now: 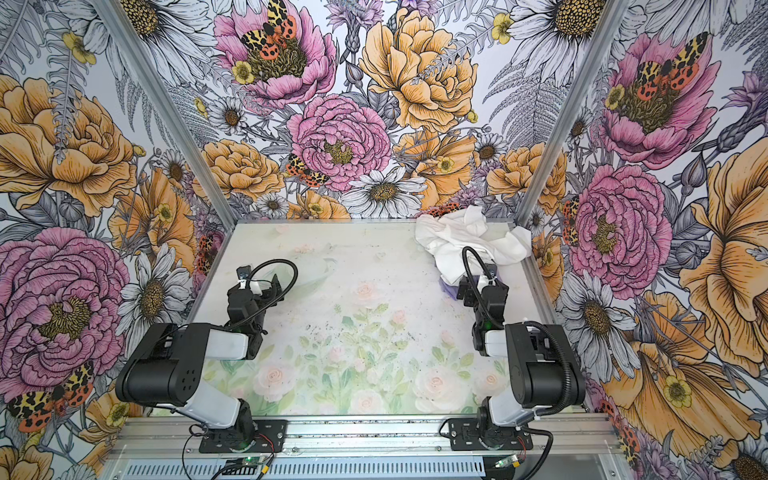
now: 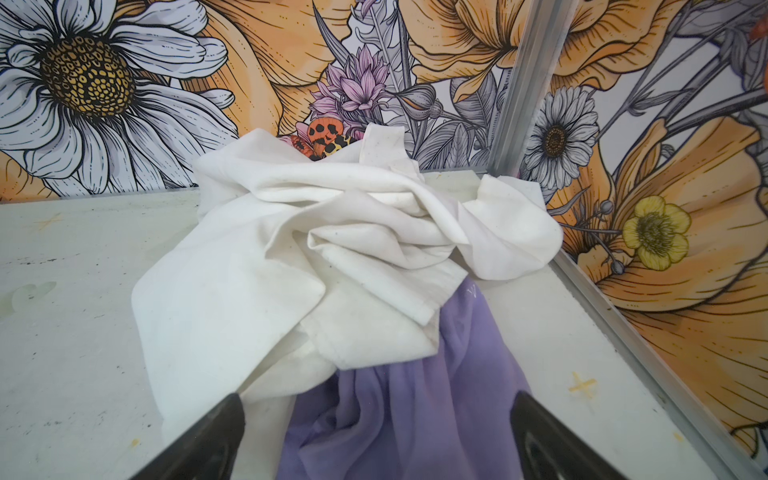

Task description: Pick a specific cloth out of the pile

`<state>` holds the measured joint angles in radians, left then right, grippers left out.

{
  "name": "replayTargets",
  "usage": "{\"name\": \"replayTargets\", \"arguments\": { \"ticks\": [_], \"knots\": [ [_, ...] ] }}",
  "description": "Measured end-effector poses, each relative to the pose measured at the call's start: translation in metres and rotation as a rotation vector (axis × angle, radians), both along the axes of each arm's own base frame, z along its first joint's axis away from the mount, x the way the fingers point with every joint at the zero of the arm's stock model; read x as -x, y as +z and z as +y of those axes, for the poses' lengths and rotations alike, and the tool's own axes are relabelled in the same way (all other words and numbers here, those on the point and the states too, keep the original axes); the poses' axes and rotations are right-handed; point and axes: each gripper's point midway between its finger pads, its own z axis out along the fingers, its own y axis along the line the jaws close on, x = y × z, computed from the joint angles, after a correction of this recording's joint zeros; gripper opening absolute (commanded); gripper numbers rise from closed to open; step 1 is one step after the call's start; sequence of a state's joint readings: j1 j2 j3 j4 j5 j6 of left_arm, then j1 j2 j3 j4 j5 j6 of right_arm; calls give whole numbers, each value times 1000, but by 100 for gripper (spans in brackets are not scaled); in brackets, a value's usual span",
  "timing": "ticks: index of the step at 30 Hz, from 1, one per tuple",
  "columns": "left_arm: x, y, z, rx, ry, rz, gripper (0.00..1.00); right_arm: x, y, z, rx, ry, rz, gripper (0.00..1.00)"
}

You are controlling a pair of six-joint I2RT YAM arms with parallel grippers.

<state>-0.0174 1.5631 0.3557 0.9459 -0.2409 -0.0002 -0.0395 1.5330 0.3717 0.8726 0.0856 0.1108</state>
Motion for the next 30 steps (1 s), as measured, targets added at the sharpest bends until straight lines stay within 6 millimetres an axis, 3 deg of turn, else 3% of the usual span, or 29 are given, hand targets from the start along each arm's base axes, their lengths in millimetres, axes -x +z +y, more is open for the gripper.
{"name": "replayTargets", "arguments": {
  "ticks": [4, 7, 10, 12, 15, 18, 21, 24, 28, 30],
  "knots": [
    [3, 3, -2, -2, -6, -15, 99, 3, 5, 3, 5, 8, 4, 99],
    [21, 18, -8, -12, -10, -61, 99, 12, 34, 4, 8, 1, -35, 100],
    [35, 54, -19, -12, -19, -130, 99, 25, 78, 3, -5, -12, -125, 99],
    [45, 90, -29, 0, -38, -200, 99, 34, 107, 3, -28, -14, -183, 100],
    [60, 132, -43, 41, -71, -293, 99, 45, 136, 6, -79, -9, -234, 100],
    [72, 158, -58, 104, -124, -317, 99, 57, 148, 10, -159, 1, -254, 99],
    [79, 181, -79, 169, -204, -310, 99, 66, 149, 12, -265, 5, -260, 99],
    [82, 201, -104, 203, -311, -274, 99, 69, 134, 6, -379, -16, -229, 98],
    [89, 219, -134, 209, -457, -182, 99, 65, 95, -13, -567, -98, -127, 90],
    [93, 218, -145, 202, -523, -133, 99, 63, 74, -26, -661, -152, -76, 88]
  ]
}}
